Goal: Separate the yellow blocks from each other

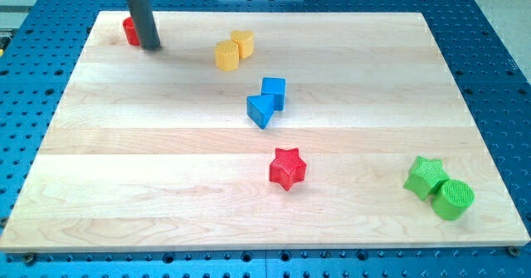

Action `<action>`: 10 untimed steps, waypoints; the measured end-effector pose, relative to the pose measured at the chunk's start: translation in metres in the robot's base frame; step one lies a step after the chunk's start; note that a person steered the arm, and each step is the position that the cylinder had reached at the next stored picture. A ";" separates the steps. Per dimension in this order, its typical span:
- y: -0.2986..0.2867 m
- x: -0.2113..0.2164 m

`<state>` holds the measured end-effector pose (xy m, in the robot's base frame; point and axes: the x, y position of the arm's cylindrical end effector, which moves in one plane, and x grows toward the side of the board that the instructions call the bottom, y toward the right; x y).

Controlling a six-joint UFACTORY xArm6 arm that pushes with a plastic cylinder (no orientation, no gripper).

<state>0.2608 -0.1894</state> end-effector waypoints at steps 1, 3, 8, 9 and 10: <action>0.000 -0.012; 0.008 -0.009; 0.146 0.013; 0.126 0.040; 0.147 0.029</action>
<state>0.2901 -0.0420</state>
